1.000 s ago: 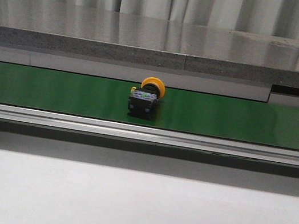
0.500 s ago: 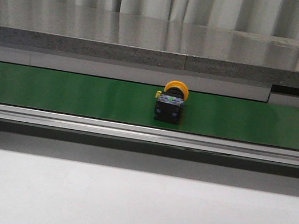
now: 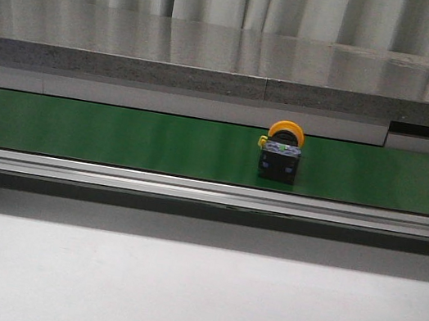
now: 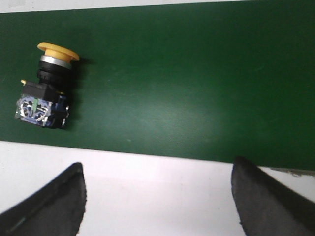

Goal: Move button from left to right
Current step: 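Lower the right gripper onto the button and grasp it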

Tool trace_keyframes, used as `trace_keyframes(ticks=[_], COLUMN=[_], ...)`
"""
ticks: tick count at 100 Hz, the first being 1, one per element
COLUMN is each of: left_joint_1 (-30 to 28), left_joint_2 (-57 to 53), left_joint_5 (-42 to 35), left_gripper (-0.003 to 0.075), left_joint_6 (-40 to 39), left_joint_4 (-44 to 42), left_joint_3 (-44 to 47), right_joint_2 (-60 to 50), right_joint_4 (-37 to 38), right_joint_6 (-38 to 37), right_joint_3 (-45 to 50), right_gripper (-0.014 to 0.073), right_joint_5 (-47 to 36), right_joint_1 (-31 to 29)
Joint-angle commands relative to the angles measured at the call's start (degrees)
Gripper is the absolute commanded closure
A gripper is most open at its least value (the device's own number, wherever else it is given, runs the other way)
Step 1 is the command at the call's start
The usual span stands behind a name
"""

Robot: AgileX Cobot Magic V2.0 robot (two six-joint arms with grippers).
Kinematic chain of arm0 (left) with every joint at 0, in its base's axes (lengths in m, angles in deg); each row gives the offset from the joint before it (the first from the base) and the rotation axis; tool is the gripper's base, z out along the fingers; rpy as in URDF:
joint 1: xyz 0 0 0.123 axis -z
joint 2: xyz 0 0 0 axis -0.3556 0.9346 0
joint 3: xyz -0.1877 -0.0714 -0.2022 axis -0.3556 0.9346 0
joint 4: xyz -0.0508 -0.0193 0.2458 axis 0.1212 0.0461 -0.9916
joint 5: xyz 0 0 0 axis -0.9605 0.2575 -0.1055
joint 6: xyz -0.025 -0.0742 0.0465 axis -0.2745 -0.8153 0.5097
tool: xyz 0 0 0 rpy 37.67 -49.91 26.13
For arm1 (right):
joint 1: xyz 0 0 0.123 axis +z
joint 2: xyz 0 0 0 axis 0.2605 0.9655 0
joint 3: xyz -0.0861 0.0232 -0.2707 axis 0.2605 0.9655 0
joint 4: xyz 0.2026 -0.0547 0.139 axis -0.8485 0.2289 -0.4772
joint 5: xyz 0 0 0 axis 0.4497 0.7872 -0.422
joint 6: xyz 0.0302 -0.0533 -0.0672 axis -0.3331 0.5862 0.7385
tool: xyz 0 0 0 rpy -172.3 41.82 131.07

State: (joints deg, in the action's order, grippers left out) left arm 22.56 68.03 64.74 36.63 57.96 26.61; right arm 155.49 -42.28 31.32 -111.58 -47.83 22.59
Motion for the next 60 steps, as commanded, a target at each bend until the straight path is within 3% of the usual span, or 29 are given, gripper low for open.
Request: trace_keyframes(ticks=[1,31,60], left_joint_1=[0.51,0.51,0.51], left_joint_2=[0.52,0.52,0.52], left_joint_5=[-4.83,-4.83,-4.83], left_gripper=[0.0741,0.0741,0.0741], left_joint_6=[0.20,0.20,0.20], left_joint_4=[0.50,0.50,0.50], left_joint_3=[-1.58,-1.58,-1.58], right_joint_2=[0.97,9.35,14.91], right_joint_4=[-1.11,-1.11,-0.99], right_joint_6=[0.13,0.13,0.13], right_joint_3=[-2.66,-7.68,-11.13], right_gripper=[-0.0008,-0.0008,0.0002], right_joint_5=[-4.41,-6.90,-8.33], right_joint_1=[1.46,6.96,8.27])
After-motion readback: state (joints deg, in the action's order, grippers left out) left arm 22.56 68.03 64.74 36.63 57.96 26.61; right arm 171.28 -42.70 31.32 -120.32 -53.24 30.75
